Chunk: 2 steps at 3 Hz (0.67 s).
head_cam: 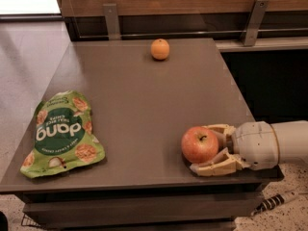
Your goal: Move apple near orange
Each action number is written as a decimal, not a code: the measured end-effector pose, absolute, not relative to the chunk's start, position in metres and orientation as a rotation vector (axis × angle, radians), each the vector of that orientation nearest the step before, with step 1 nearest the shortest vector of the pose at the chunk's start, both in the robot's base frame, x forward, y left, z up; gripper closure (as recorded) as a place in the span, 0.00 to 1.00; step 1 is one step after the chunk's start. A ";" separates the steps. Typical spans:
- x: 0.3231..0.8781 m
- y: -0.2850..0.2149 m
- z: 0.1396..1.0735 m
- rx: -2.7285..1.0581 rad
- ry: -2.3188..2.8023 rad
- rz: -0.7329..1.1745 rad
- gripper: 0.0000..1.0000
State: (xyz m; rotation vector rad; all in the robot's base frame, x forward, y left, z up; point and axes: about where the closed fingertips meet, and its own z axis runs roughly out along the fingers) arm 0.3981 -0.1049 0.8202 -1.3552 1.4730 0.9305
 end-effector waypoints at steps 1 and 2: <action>0.399 -0.105 0.821 -1.357 1.471 0.930 1.00; 0.463 -0.133 0.835 -1.287 1.546 0.958 1.00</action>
Offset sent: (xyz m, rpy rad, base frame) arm 0.1852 -0.0929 0.0916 0.0512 0.0769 -0.1761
